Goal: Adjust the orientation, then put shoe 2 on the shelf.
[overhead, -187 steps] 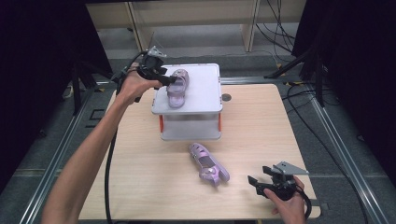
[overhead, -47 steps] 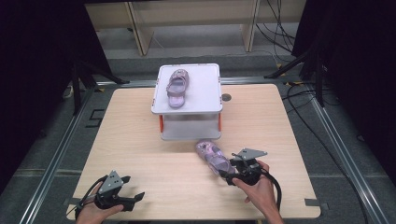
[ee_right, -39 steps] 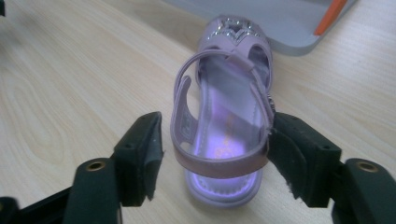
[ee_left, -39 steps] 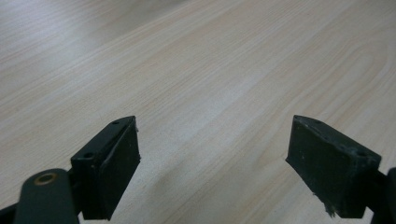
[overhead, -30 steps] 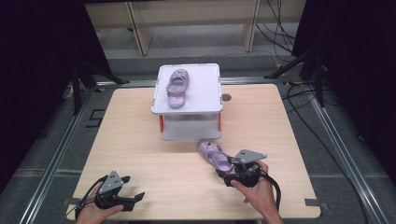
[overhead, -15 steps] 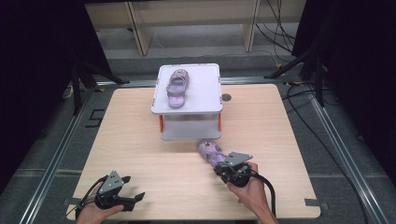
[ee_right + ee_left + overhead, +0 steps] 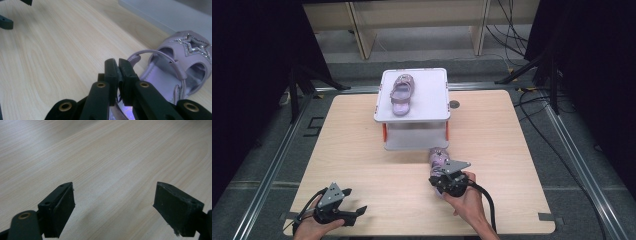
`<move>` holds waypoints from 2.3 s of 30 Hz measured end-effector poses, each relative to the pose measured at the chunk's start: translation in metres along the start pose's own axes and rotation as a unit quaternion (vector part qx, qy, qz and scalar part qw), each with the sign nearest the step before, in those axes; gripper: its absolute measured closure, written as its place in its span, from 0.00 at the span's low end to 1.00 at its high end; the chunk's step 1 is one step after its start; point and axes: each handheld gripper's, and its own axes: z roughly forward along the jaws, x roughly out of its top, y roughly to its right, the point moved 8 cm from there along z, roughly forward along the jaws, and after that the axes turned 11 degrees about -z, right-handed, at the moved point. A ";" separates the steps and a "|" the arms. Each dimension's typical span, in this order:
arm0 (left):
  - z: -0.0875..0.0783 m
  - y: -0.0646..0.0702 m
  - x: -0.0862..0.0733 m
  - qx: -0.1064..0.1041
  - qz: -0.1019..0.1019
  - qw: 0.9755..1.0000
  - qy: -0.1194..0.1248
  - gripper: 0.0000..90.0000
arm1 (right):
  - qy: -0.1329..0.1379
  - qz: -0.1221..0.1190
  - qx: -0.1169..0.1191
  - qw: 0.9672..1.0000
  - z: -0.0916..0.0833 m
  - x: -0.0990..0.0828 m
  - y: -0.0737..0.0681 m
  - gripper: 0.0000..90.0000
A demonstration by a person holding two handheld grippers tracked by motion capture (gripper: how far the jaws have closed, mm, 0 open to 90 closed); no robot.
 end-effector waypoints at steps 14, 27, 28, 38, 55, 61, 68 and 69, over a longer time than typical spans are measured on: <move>-0.001 -0.004 0.000 0.005 0.022 1.000 -0.011 0.18 | 0.036 0.010 -0.014 0.999 -0.024 0.012 0.009 0.70; 0.001 -0.002 0.000 0.000 -0.009 1.000 -0.008 0.18 | 0.018 0.013 -0.030 0.999 -0.021 0.006 0.037 0.65; 0.001 -0.002 0.000 -0.001 -0.009 1.000 -0.007 0.18 | 0.019 0.009 -0.031 0.999 -0.019 0.006 0.038 0.64; 0.000 -0.006 0.001 0.005 0.017 1.000 -0.013 0.18 | -0.010 -0.009 -0.032 0.999 -0.004 0.002 0.042 0.60; -0.001 -0.006 -0.001 0.003 0.020 1.000 -0.020 0.18 | -0.035 -0.033 -0.048 0.998 0.003 0.000 0.051 0.77; -0.001 -0.007 0.000 0.004 0.022 1.000 -0.019 0.18 | -0.036 -0.032 -0.046 0.998 0.004 0.002 0.051 0.83; -0.001 -0.006 -0.001 0.003 0.020 1.000 -0.019 0.18 | -0.040 -0.038 -0.050 0.997 0.004 0.003 0.050 0.88; -0.001 -0.006 -0.001 0.003 0.020 1.000 -0.019 0.18 | -0.040 -0.038 -0.050 0.997 0.004 0.003 0.050 0.88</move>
